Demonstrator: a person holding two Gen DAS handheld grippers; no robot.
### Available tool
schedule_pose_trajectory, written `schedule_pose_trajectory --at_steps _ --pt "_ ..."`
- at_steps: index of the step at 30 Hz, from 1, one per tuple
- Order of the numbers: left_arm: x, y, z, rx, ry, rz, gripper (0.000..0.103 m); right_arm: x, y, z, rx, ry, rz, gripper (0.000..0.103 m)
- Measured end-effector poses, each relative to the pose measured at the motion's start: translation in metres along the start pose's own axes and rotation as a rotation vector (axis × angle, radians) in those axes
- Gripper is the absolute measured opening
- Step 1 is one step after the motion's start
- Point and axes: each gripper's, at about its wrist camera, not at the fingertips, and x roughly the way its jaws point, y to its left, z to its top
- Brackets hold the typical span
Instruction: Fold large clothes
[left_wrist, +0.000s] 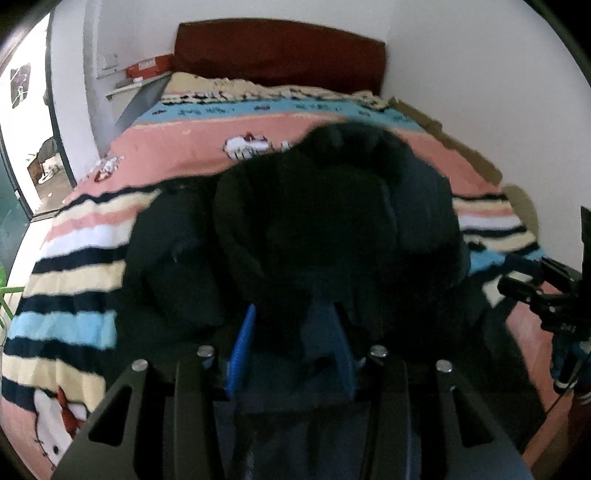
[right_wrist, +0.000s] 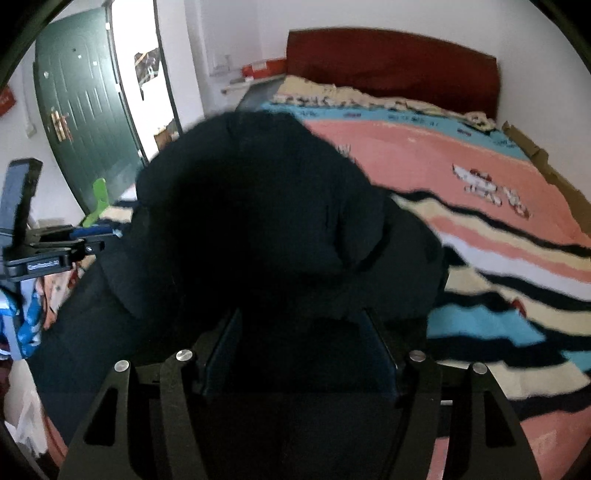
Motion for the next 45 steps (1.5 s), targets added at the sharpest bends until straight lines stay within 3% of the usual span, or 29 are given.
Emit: schedule_pose_trajectory --at_steps 5,11,19,25,26,29,34,39,45 --pt "0.001 0.012 0.060 -0.030 -0.038 -0.006 0.040 -0.007 0.002 0.053 -0.026 -0.060 -0.023 0.069" --pt "0.040 0.018 0.123 -0.045 -0.039 0.009 0.040 0.024 0.004 0.131 -0.027 -0.112 -0.001 0.073" --pt "0.099 0.020 0.154 -0.057 -0.012 0.003 0.040 0.095 -0.003 0.181 0.055 -0.088 0.044 0.073" --pt "0.134 0.007 0.111 -0.008 0.058 -0.043 0.040 0.144 0.004 0.156 0.012 0.039 0.047 0.073" --pt "0.139 0.006 0.101 -0.006 0.060 -0.041 0.045 0.150 0.005 0.149 0.002 0.063 0.046 0.073" --pt "0.147 0.003 0.072 0.014 0.024 -0.037 0.048 0.163 0.007 0.114 -0.006 0.113 0.045 0.073" --pt "0.144 0.000 0.036 0.034 -0.032 -0.036 0.050 0.157 0.010 0.075 -0.029 0.109 0.032 0.073" --pt "0.156 -0.005 0.028 0.057 -0.060 0.013 0.050 0.167 0.015 0.054 -0.062 0.073 -0.025 0.073" --pt "0.169 -0.006 0.038 0.071 -0.001 0.076 0.050 0.192 0.012 0.066 -0.034 0.108 -0.086 0.073"
